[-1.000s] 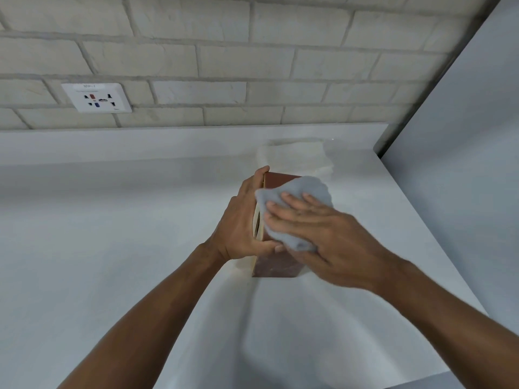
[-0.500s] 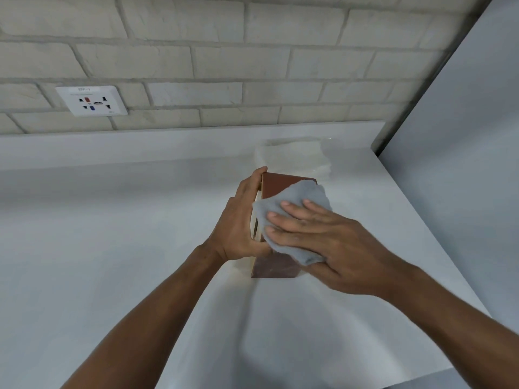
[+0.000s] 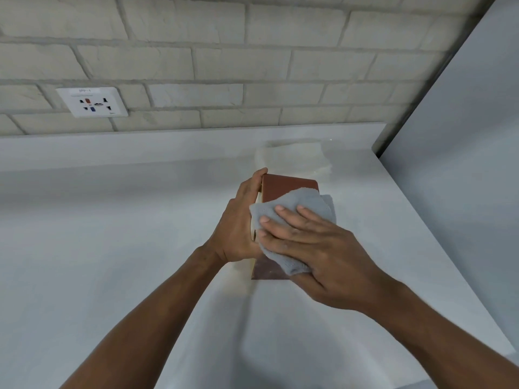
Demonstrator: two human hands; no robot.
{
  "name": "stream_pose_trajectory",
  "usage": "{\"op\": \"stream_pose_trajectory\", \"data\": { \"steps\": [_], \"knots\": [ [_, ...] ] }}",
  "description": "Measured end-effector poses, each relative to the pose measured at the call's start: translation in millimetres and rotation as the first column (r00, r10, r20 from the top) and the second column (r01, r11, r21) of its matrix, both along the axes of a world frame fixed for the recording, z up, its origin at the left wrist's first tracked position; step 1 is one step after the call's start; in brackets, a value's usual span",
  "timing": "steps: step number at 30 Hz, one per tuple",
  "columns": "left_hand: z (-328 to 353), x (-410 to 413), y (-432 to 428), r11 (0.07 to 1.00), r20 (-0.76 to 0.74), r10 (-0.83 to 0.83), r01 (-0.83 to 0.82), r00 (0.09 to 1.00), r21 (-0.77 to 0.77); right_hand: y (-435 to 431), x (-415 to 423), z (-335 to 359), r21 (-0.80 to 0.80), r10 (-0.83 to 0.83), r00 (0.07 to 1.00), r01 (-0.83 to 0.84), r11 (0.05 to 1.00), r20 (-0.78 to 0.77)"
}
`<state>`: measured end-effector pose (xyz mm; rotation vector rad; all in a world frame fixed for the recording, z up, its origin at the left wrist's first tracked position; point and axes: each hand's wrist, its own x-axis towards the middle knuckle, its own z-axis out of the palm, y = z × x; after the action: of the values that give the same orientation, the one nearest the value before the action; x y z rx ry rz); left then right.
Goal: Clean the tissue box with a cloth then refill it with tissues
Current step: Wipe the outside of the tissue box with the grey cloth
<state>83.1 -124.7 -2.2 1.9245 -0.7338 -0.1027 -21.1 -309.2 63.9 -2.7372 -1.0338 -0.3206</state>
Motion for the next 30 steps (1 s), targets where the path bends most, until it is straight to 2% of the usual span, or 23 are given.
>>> {"op": "stream_pose_trajectory", "data": {
  "steps": [3,9,14,18,19,21,23,25,27,28,30],
  "knots": [
    [0.9,-1.5,2.1,1.000,0.034,-0.013,0.013,0.999,0.003,-28.1,-4.6,-1.0,0.018,0.047,0.999,-0.047,0.999,-0.009],
    [3.5,-4.6,-1.8,1.000,-0.001,0.005,-0.005,1.000,-0.019,-61.6,-15.2,-7.3,0.217,-0.024,0.998,0.036,0.976,-0.058],
    [4.2,-1.0,-0.9,1.000,0.027,-0.006,0.005,1.000,0.024,-24.5,-1.7,-6.9,0.128,0.005,1.000,-0.007,0.992,0.015],
    [3.2,1.4,1.8,0.999,0.049,-0.016,0.014,0.999,0.035,-20.6,9.3,-4.1,0.115,0.065,0.998,-0.062,0.991,-0.018],
    [3.8,0.9,2.5,0.999,0.035,-0.017,0.016,0.999,0.031,-29.6,11.6,-2.8,0.172,0.036,0.998,-0.026,0.985,-0.055],
    [4.8,-1.0,2.9,1.000,0.006,-0.009,0.009,1.000,0.021,-47.8,18.4,2.4,0.336,-0.107,0.978,0.163,0.928,-0.180],
    [4.3,-2.6,2.0,1.000,0.002,-0.002,0.002,1.000,0.020,-54.3,29.8,7.2,0.396,-0.220,0.932,0.326,0.858,-0.289],
    [4.5,-2.3,1.0,1.000,-0.003,-0.004,0.004,1.000,0.022,-49.6,48.2,13.1,0.391,-0.305,0.865,0.461,0.796,-0.399],
    [4.0,-1.8,1.1,1.000,-0.001,-0.007,0.007,1.000,0.026,-41.8,70.7,22.7,0.320,-0.438,0.734,0.642,0.696,-0.519],
    [3.2,-1.6,1.4,1.000,0.002,-0.002,0.002,1.000,0.030,-36.6,80.4,28.2,0.253,-0.488,0.696,0.676,0.692,-0.526],
    [4.9,-2.0,1.8,1.000,0.014,0.007,-0.007,1.000,0.026,-21.9,90.9,31.6,0.145,-0.475,0.737,0.601,0.786,-0.481]
  ]
}}
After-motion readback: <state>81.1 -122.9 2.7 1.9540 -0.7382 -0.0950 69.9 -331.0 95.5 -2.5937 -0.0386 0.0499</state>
